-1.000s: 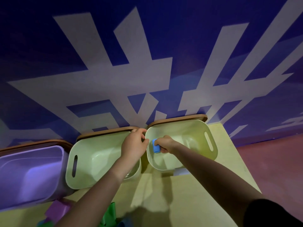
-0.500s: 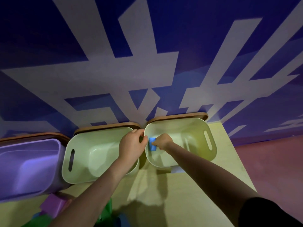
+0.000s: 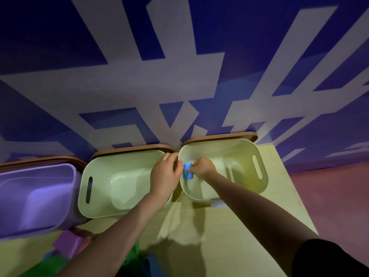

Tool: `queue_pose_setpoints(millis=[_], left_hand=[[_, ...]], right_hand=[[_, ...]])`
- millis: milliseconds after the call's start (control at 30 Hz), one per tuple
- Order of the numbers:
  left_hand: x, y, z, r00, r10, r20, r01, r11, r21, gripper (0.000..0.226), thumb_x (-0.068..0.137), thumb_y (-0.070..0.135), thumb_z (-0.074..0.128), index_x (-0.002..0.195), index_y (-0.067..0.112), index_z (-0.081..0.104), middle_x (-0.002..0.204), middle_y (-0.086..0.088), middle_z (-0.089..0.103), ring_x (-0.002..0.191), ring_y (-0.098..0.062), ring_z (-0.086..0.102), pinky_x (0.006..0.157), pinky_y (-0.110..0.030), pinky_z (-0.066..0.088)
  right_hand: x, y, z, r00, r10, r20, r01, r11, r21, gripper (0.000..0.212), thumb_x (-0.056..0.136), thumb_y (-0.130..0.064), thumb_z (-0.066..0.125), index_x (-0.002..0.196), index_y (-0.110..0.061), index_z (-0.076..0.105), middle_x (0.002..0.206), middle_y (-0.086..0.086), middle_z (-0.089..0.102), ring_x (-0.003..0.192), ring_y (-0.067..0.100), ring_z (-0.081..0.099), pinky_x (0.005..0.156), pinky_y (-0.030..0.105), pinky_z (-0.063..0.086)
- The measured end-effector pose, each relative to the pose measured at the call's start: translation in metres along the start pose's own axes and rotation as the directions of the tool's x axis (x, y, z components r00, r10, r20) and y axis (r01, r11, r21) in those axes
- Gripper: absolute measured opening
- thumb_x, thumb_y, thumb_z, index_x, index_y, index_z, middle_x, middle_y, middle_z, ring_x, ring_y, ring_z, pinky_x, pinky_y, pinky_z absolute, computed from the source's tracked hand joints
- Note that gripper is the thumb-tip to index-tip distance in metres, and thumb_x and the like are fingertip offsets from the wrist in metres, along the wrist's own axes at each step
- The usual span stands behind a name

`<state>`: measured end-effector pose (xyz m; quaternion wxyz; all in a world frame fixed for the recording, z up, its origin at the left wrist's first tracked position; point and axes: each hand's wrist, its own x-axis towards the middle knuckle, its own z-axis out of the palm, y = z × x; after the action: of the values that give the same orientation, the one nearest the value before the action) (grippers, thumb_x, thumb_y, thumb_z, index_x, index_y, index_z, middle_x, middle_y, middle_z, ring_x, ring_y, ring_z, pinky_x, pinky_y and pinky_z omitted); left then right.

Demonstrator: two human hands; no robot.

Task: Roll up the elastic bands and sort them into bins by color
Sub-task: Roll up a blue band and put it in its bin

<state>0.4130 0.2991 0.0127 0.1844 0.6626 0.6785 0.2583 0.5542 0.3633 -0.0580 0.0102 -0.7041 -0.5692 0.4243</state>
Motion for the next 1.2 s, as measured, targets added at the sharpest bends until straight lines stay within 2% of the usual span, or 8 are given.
queue_pose_setpoints(millis=[133,300,667,733,833,900,1067,1200], left_hand=[[0.001,0.001,0.002,0.999,-0.04,-0.02,0.04,0.999,-0.021,0.023,0.092,0.024,0.053,0.11,0.016,0.064,0.1,0.004,0.063,0.085,-0.012,0.054,0.065,-0.022,0.036],[0.001,0.002,0.001,0.999,-0.041,-0.031,0.041,0.999,-0.011,0.021,0.091,0.024,0.054,0.106,0.016,0.065,0.097,0.004,0.063,0.083,-0.012,0.053,0.063,-0.022,0.035],[0.001,0.001,0.001,0.999,-0.025,-0.023,0.026,1.0,0.018,0.023,0.093,0.024,0.051,0.11,0.016,0.065,0.098,0.003,0.063,0.086,-0.016,0.055,0.064,-0.024,0.035],[0.0,0.001,0.001,1.0,-0.024,-0.019,0.025,0.999,0.027,0.023,0.093,0.024,0.051,0.11,0.016,0.064,0.098,0.003,0.063,0.086,-0.016,0.055,0.064,-0.024,0.036],[0.0,0.001,0.001,0.999,-0.026,-0.021,0.026,0.999,0.024,0.025,0.094,0.025,0.05,0.112,0.016,0.064,0.1,0.003,0.063,0.088,-0.015,0.055,0.066,-0.023,0.039],[-0.001,0.001,0.001,0.999,-0.023,-0.023,0.023,1.0,0.02,0.025,0.094,0.025,0.05,0.112,0.016,0.064,0.1,0.004,0.063,0.088,-0.013,0.055,0.067,-0.023,0.039],[0.0,0.001,0.002,0.999,-0.019,-0.027,0.02,0.999,0.028,0.024,0.094,0.025,0.05,0.112,0.016,0.064,0.1,0.004,0.063,0.087,-0.013,0.055,0.066,-0.022,0.038],[0.0,0.001,0.002,0.999,-0.027,-0.029,0.027,0.999,0.026,0.024,0.094,0.025,0.05,0.111,0.016,0.064,0.1,0.004,0.063,0.086,-0.012,0.055,0.066,-0.021,0.036]], right_hand=[[0.003,-0.001,-0.002,0.998,0.031,0.058,-0.03,1.0,-0.007,0.024,0.082,-0.026,0.064,0.065,-0.009,0.062,0.059,0.004,0.058,0.066,0.02,0.058,0.069,0.028,0.05],[0.006,-0.01,-0.011,0.987,0.096,0.127,-0.092,0.995,-0.041,0.027,0.085,-0.022,0.063,0.061,-0.011,0.058,0.034,-0.006,0.053,0.049,0.009,0.055,0.057,0.021,0.047],[0.012,0.006,-0.013,0.986,0.15,0.07,-0.152,0.988,0.031,0.037,0.073,-0.038,0.077,0.056,-0.012,0.057,0.049,0.001,0.058,0.046,0.013,0.055,0.052,0.022,0.044],[0.008,0.003,-0.007,0.999,0.049,0.013,-0.047,0.994,-0.095,0.036,0.078,-0.04,0.069,0.058,-0.012,0.059,0.053,0.0,0.057,0.057,0.017,0.057,0.055,0.024,0.041],[0.003,0.0,-0.003,0.997,-0.074,-0.011,0.07,0.978,-0.199,0.03,0.088,-0.035,0.06,0.093,-0.006,0.066,0.085,0.007,0.061,0.088,0.024,0.059,0.069,0.026,0.038],[0.001,0.001,-0.006,0.996,-0.09,-0.013,0.086,0.974,-0.21,0.032,0.09,-0.034,0.058,0.099,-0.004,0.065,0.096,0.011,0.064,0.095,0.027,0.059,0.071,0.027,0.038],[0.002,0.007,-0.011,0.997,-0.076,-0.004,0.075,0.99,-0.116,0.034,0.087,-0.035,0.06,0.06,-0.015,0.054,0.061,0.0,0.052,0.072,0.02,0.053,0.055,0.026,0.038],[0.001,0.006,-0.012,0.998,-0.061,0.004,0.061,0.994,-0.091,0.038,0.087,-0.037,0.061,0.056,-0.018,0.048,0.058,-0.001,0.048,0.068,0.021,0.051,0.049,0.022,0.032]])
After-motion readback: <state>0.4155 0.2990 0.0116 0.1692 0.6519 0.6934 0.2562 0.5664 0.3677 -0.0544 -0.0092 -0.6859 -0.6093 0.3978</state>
